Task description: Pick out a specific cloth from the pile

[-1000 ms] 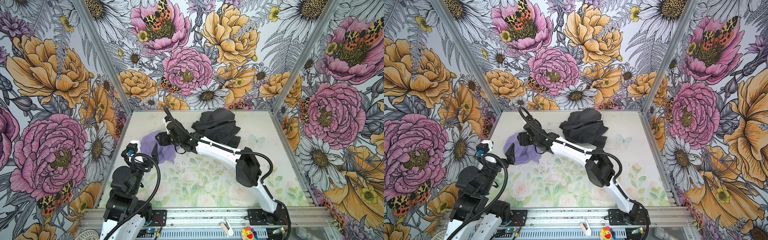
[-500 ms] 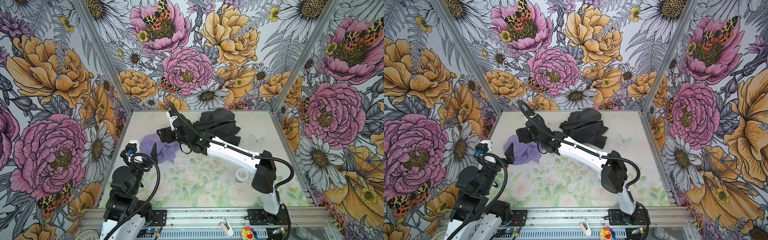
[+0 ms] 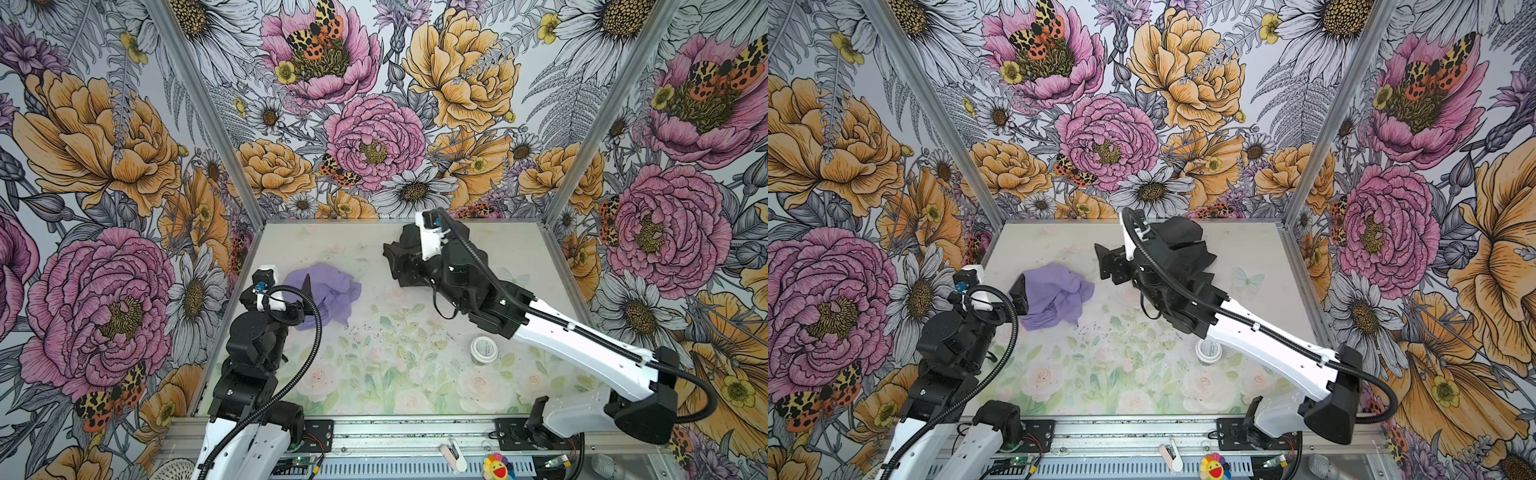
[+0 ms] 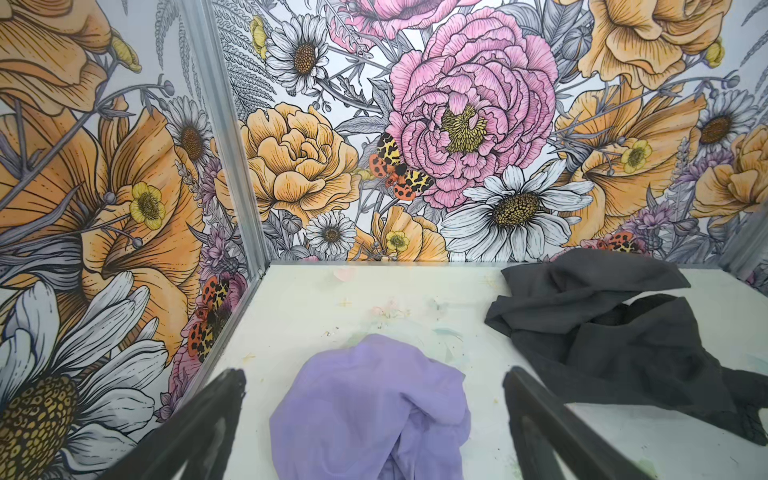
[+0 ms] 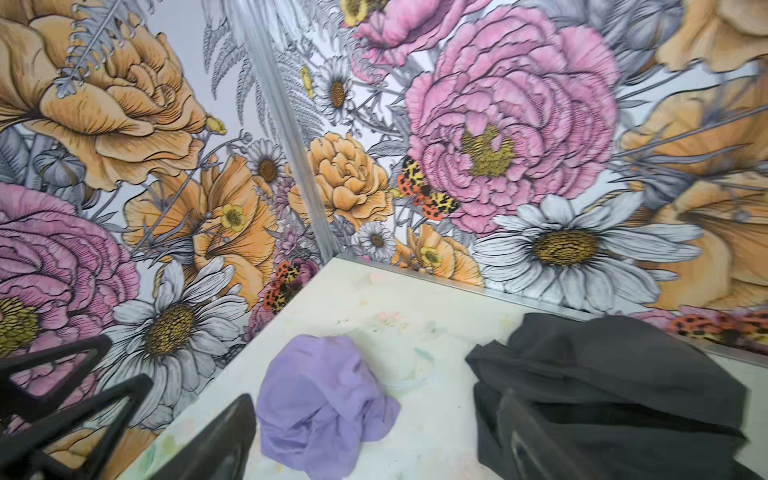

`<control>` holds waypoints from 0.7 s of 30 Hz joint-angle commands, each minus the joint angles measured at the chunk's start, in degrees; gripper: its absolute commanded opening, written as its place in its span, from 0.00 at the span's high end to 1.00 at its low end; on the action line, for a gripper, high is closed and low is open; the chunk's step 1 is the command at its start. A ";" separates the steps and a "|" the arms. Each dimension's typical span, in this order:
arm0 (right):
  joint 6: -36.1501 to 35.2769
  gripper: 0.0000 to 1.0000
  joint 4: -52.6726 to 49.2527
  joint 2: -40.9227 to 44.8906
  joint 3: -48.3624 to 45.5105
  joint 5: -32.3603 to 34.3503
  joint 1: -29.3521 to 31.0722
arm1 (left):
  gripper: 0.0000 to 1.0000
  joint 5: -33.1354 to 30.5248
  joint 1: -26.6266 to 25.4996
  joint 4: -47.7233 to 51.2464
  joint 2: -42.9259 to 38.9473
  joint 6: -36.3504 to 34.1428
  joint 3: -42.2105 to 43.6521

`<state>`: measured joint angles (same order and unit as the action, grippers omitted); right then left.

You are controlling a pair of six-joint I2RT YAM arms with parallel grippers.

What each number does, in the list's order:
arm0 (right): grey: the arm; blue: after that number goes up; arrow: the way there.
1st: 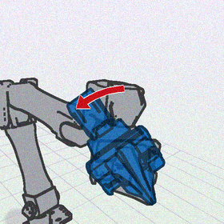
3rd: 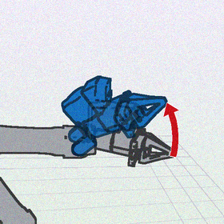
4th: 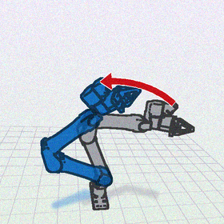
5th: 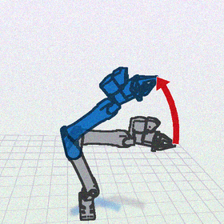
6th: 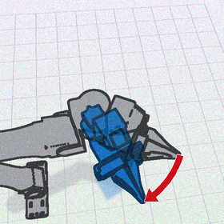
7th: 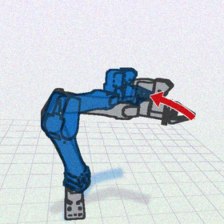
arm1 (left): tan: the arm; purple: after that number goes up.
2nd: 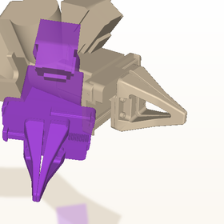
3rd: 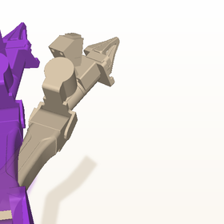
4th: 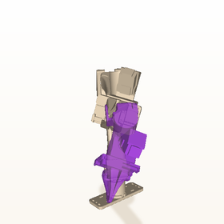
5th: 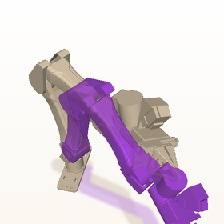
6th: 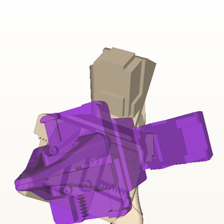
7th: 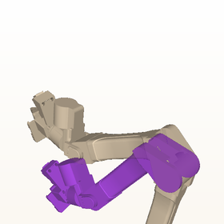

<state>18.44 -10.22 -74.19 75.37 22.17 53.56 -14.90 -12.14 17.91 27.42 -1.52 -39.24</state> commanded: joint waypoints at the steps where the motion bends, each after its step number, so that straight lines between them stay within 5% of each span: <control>1: -2.86 0.08 4.29 9.33 -9.20 5.31 -3.71 | 0.01 -4.63 0.43 -1.78 2.33 4.90 -1.57; 11: -7.90 0.08 4.56 35.18 -33.19 12.00 -17.94 | 0.01 -11.83 -0.20 -14.99 7.73 8.84 6.51; 21: -5.87 0.06 5.56 37.46 -45.14 11.47 -30.65 | 0.01 -22.15 -1.03 -33.28 14.95 8.62 18.03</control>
<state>12.38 -6.11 -35.70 31.38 33.36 25.02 -32.25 -12.64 -6.55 40.64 7.16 -22.83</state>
